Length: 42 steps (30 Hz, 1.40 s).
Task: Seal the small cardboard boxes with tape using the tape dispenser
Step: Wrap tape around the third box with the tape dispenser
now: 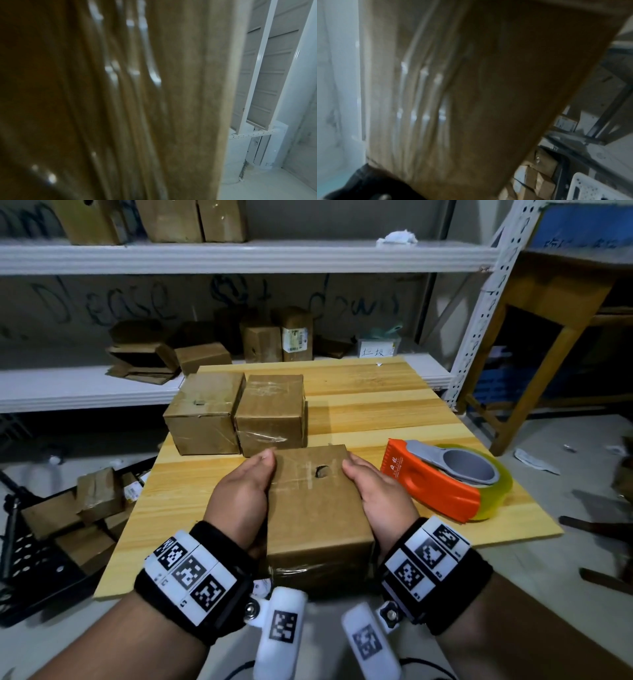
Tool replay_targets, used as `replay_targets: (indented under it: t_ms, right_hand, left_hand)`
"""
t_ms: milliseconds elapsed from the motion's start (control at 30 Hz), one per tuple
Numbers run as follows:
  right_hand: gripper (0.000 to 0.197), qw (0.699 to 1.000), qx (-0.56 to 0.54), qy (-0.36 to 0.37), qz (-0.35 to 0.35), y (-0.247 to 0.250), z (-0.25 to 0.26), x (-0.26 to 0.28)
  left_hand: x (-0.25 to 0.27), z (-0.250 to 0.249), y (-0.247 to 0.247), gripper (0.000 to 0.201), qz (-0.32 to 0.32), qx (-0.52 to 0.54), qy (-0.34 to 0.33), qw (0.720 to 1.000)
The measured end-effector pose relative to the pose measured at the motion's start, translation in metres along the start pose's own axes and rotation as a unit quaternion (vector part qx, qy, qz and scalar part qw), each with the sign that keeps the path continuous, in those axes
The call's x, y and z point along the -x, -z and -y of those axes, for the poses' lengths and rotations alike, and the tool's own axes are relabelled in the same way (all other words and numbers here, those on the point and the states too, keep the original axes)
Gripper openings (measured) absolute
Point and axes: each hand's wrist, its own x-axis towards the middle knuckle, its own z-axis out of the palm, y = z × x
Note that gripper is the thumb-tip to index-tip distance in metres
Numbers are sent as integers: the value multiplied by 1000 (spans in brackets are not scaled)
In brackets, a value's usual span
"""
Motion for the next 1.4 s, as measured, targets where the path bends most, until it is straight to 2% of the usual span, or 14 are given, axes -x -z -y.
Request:
replay_targets:
  t_ms: [100, 233, 300, 367, 433, 600, 700, 867, 900, 1000, 1100, 1233, 1333, 1400]
  right_hand:
    - [19, 1000, 2, 5, 3, -2, -2, 0]
    - [10, 997, 32, 44, -59, -7, -2, -2]
    - [16, 992, 49, 65, -97, -8, -4, -4]
    - [31, 988, 53, 73, -124, -7, -3, -5]
    - [37, 984, 66, 86, -140, -6, -2, -5]
    - [55, 978, 81, 102, -165, -5, -6, -8]
    - [54, 977, 78, 118, -161, -4, -5, -8]
    - [34, 980, 82, 120, -135, 4, -1, -6]
    - [35, 978, 95, 122, -137, 5, 1, -5]
    - [52, 963, 140, 158, -167, 11, 11, 2]
    - [45, 949, 164, 200, -177, 19, 24, 9]
    - [37, 929, 217, 216, -211, 38, 39, 14]
    - [38, 889, 339, 181, -249, 56, 46, 13]
    - [47, 859, 429, 131, -246, 65, 47, 13]
  left_hand:
    - [1, -2, 2, 43, 36, 47, 41, 997]
    - [-1, -1, 4, 69, 80, 59, 21, 995]
    - [1, 1, 6, 73, 84, 57, 7, 995]
    - [7, 0, 5, 68, 92, 45, -13, 995]
    - [13, 0, 4, 65, 93, 28, -36, 995]
    - [10, -1, 10, 51, 14, -96, -115, 989]
    - [6, -1, 13, 45, -21, -128, -132, 983]
    - [4, -1, 11, 40, -40, -165, -155, 973]
    - [3, -1, 12, 40, -46, -172, -159, 971]
    - [0, 1, 13, 41, -60, -179, -155, 970]
    - [-1, 2, 12, 42, -64, -171, -147, 972]
    - [-1, 3, 12, 41, -69, -176, -152, 970]
    - [0, 6, 11, 41, -72, -182, -158, 968]
    - [1, 7, 11, 40, -70, -184, -160, 967]
